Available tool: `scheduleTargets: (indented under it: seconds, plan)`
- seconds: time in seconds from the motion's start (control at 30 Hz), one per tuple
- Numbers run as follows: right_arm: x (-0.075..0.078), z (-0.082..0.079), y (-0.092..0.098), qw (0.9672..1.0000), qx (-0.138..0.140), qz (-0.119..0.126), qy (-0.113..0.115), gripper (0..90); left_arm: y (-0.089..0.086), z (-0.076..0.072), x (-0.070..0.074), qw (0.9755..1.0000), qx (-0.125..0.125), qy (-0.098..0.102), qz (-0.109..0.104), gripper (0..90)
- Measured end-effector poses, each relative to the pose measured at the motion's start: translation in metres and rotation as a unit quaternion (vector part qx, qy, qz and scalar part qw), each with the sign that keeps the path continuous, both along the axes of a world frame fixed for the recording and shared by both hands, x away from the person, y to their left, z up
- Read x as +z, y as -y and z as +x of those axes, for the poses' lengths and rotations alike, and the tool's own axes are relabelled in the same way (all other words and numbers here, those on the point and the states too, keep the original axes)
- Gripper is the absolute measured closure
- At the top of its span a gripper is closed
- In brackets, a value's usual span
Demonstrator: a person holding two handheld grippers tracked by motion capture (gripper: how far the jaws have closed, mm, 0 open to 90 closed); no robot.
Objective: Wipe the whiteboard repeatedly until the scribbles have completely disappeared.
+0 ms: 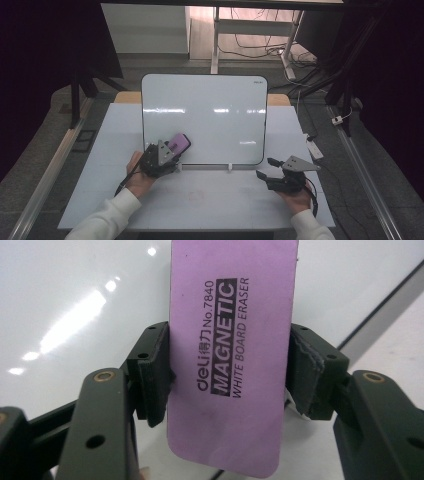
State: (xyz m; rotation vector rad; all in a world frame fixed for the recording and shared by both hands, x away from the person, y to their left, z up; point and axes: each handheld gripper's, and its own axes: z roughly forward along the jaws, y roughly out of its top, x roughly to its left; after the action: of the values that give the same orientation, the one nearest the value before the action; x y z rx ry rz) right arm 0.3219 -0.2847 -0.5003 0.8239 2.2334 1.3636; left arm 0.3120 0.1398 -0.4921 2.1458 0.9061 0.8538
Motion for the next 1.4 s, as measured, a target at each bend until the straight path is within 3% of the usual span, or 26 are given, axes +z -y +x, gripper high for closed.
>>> scheduleTargets:
  seconds: [0.17, 0.27, 0.37, 0.67, 0.83, 1.17, 1.4]
  plan:
    - [0.000, 0.000, 0.000, 1.0000, 0.000, 0.000, 0.001, 31.4, -0.004, -0.001, 0.001, 1.0000, 0.002, -0.007, -0.006, 40.6]
    - [0.001, 0.000, 0.000, 1.0000, 0.000, 0.003, 0.002, 31.4, -0.014, -0.003, 0.009, 0.9992, 0.007, -0.007, -0.039, 40.6]
    - [0.001, 0.000, 0.001, 1.0000, -0.002, 0.004, 0.002, 31.4, -0.025, -0.008, 0.020, 0.9968, 0.003, -0.007, -0.079, 40.6]
    - [0.006, -0.002, 0.000, 0.9999, 0.002, 0.013, 0.006, 31.4, -0.025, -0.018, 0.026, 0.9901, -0.044, -0.038, -0.128, 40.5]
    - [0.007, -0.001, 0.000, 0.9999, 0.004, 0.016, 0.004, 31.2, -0.019, -0.018, 0.021, 0.9876, -0.064, -0.056, -0.132, 40.5]
    - [0.011, -0.003, -0.006, 0.9996, 0.019, 0.019, 0.002, 30.8, -0.009, -0.021, 0.019, 0.9838, -0.100, -0.072, -0.130, 40.4]
    - [0.015, -0.004, -0.011, 0.9991, 0.036, 0.022, -0.004, 30.4, -0.004, -0.022, 0.018, 0.9774, -0.131, -0.090, -0.139, 40.4]
